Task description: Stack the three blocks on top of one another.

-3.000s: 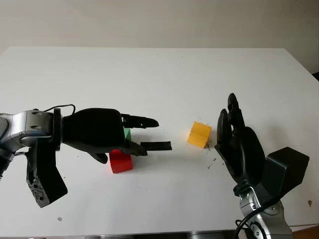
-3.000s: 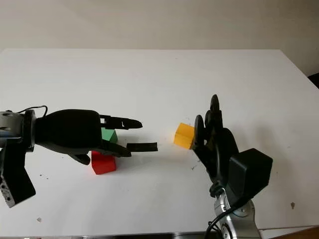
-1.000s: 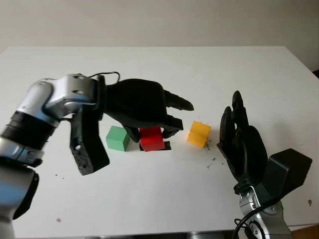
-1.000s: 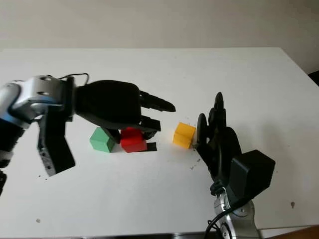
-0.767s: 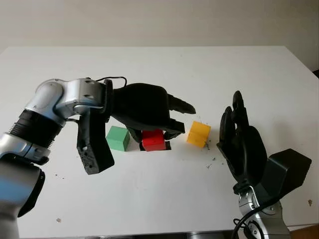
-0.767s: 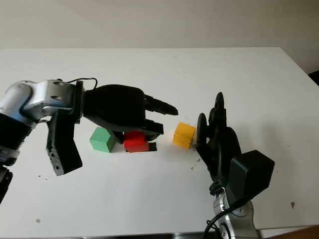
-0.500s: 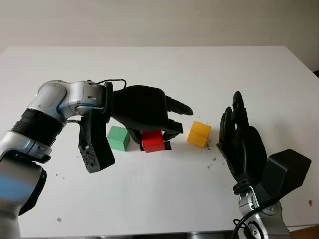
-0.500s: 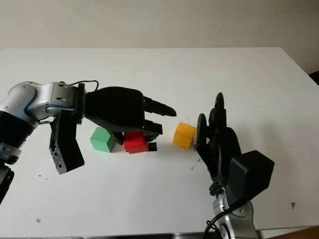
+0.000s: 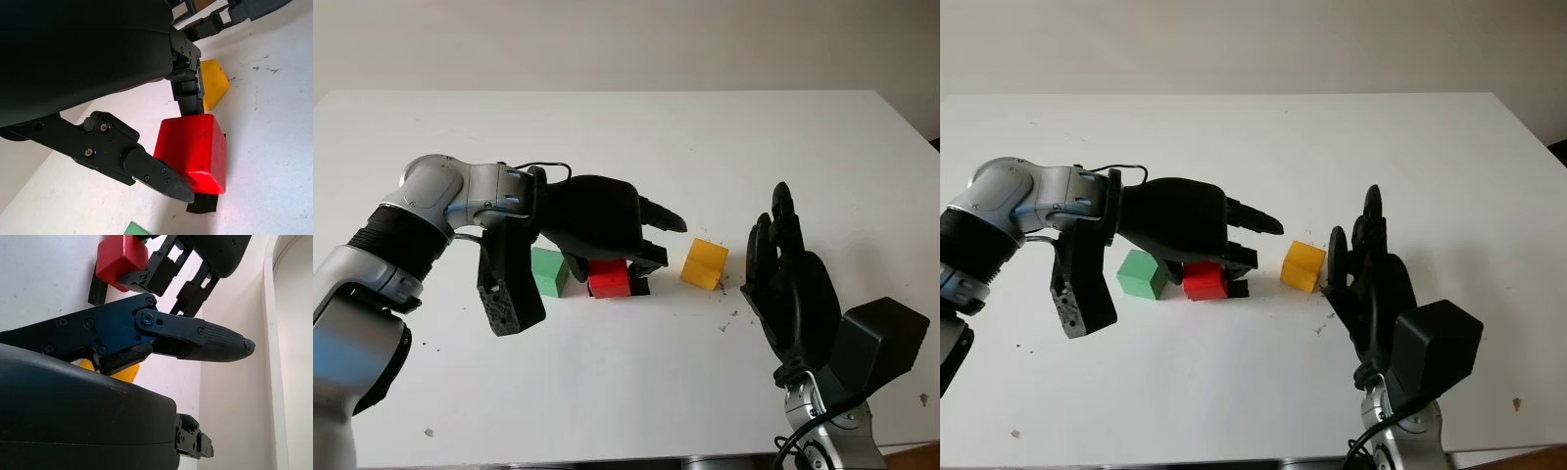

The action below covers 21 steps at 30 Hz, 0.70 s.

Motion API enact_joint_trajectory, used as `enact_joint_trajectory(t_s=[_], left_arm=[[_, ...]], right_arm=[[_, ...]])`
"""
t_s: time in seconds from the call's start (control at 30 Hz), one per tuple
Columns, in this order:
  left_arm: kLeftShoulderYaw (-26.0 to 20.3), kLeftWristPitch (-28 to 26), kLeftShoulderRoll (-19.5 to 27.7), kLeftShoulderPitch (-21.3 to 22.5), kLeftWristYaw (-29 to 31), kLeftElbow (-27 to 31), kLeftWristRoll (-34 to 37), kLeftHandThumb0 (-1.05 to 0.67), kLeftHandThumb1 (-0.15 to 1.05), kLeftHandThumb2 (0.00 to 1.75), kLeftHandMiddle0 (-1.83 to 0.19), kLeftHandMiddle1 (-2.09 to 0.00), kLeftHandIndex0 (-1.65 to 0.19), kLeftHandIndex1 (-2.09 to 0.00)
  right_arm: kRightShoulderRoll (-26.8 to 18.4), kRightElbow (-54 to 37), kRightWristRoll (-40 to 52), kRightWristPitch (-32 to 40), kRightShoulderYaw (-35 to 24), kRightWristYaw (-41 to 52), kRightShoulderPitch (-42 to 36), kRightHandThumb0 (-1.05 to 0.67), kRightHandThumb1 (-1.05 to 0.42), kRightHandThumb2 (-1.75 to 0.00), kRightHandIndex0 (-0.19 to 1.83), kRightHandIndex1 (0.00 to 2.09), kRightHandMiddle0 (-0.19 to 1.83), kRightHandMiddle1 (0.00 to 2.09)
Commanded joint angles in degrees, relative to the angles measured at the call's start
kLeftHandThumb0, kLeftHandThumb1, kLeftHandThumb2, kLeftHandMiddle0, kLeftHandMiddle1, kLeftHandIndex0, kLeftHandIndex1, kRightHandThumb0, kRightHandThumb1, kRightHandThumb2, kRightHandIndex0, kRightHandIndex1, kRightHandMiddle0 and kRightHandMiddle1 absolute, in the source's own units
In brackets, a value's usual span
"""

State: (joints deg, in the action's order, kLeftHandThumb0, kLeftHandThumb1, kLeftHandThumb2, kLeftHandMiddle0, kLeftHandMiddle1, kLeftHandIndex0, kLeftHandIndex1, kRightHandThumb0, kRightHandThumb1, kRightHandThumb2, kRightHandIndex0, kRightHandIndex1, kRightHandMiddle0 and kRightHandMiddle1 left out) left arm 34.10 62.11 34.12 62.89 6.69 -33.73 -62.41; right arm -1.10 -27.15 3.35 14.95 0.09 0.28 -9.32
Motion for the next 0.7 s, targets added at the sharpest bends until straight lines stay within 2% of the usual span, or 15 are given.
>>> enact_joint_trajectory(t_s=[0.0,0.13,0.27,0.37,0.67], left_arm=[[1.0,-0.5,-0.3,2.3,-1.4,-0.6,-1.0,-0.40,0.91,0.05,-0.14,-0.06,-0.34,-1.62],[2.1,-0.8,-0.8,2.8,-2.4,-1.5,-1.8,-0.39,0.92,0.05,-0.13,-0.05,-0.33,-1.62],[3.2,-1.1,-1.4,2.8,-6.0,-3.0,-3.2,-0.40,0.91,0.05,-0.14,-0.06,-0.35,-1.57],[4.3,-1.3,-1.5,3.0,-8.4,-4.2,-4.2,-0.41,0.92,0.06,-0.15,-0.06,-0.32,-1.63],[6.1,-1.5,-1.8,3.1,-10.5,-5.7,-4.7,-0.41,0.91,0.05,-0.16,-0.06,-0.34,-1.63]], right_arm=[[-0.2,-1.3,-0.3,0.0,0.0,-0.1,-0.6,-0.77,-1.05,-0.62,-0.19,0.00,-0.19,0.04],[-0.2,-1.7,-0.6,0.1,-0.1,-0.2,-1.1,-0.77,-1.05,-0.62,-0.19,0.01,-0.18,0.05],[-0.2,-1.7,-0.8,-0.1,-0.2,-0.2,-1.2,-0.77,-1.05,-0.62,-0.19,0.02,-0.18,0.05],[-0.2,-2.0,-0.6,0.1,-0.2,0.1,-1.4,-0.76,-1.05,-0.62,-0.19,0.01,-0.19,0.05],[0.1,-2.7,-1.0,0.1,0.3,-0.1,-2.2,-0.76,-1.05,-0.63,-0.19,0.01,-0.19,0.05]])
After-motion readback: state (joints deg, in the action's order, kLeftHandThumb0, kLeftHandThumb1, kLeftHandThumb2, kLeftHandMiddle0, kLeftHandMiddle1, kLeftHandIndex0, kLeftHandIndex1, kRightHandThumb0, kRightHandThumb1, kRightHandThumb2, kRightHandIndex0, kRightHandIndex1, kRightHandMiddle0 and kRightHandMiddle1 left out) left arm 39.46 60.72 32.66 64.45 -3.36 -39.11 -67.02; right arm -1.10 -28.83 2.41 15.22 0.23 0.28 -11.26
